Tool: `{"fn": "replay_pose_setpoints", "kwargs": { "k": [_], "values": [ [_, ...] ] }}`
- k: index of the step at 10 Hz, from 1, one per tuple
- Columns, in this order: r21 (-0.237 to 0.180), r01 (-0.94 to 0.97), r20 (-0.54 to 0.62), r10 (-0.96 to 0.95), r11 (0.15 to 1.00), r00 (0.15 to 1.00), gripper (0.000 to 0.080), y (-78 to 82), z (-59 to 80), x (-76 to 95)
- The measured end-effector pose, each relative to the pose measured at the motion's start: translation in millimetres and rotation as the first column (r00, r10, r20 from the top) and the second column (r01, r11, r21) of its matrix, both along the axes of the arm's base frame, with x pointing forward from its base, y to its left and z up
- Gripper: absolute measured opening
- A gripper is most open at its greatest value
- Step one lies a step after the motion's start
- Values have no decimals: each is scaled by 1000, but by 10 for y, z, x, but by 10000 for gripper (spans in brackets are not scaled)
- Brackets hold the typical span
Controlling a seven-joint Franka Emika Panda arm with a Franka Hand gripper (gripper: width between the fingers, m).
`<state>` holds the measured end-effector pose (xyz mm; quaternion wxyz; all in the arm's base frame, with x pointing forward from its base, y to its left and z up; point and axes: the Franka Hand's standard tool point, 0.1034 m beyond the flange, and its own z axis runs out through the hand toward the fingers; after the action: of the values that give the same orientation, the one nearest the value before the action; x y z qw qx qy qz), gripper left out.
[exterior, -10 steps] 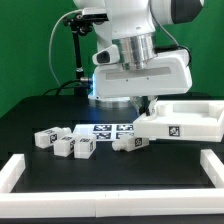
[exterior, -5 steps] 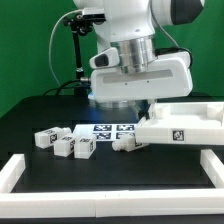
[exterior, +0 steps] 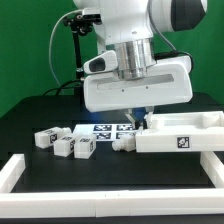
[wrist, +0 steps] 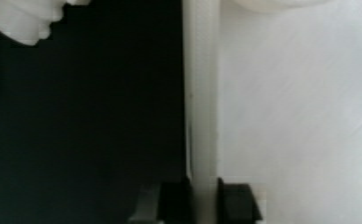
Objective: Assemble one leg
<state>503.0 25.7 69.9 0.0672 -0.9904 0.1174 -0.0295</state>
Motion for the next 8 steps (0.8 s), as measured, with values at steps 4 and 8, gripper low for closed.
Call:
{"fn": "replay_pose_setpoints", "kwargs": {
  "k": [4,8],
  "values": [
    [-10,-28,25,28,1000,999,52,-280,5,282],
    [-53,-15,50,18,998,999,52,-426,-121,247]
  ]
}}
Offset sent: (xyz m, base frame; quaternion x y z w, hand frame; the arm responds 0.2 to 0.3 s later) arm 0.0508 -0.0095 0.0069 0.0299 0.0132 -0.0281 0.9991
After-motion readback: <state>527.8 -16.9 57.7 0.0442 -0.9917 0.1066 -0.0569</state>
